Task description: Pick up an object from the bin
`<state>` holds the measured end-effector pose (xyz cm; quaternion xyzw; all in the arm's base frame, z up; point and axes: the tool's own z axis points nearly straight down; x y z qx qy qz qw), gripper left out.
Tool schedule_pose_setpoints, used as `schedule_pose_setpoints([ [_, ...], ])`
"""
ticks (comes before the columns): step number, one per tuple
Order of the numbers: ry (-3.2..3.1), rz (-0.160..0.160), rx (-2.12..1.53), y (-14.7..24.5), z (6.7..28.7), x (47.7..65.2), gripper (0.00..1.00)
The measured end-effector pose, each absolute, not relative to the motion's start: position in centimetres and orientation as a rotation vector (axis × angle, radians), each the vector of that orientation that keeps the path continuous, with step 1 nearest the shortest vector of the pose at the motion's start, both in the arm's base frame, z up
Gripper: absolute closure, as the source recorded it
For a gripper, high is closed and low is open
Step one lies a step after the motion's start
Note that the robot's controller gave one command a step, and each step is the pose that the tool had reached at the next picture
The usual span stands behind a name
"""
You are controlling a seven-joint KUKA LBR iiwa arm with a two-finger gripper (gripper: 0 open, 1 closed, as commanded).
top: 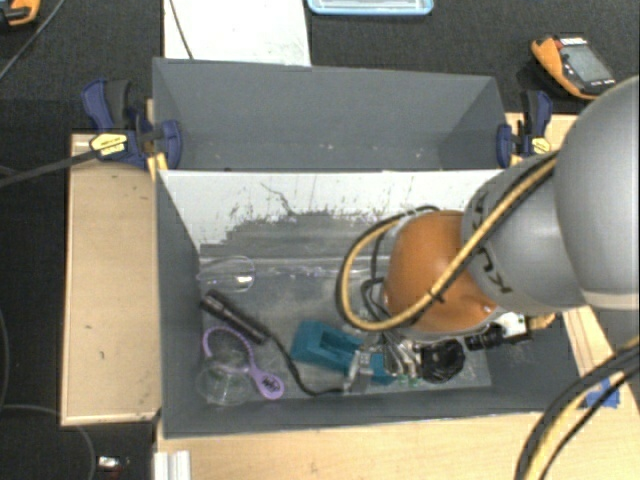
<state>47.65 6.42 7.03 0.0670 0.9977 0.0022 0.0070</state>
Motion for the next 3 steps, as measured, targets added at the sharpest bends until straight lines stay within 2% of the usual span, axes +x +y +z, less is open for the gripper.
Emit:
schedule_pose_setpoints([
  [2, 3.122, 0.007, 0.214, 6.4, 7.9, 47.5, 1.0],
  [3, 3.125, 0.006, 0.22, 6.4, 13.2, 47.5, 1.0],
])
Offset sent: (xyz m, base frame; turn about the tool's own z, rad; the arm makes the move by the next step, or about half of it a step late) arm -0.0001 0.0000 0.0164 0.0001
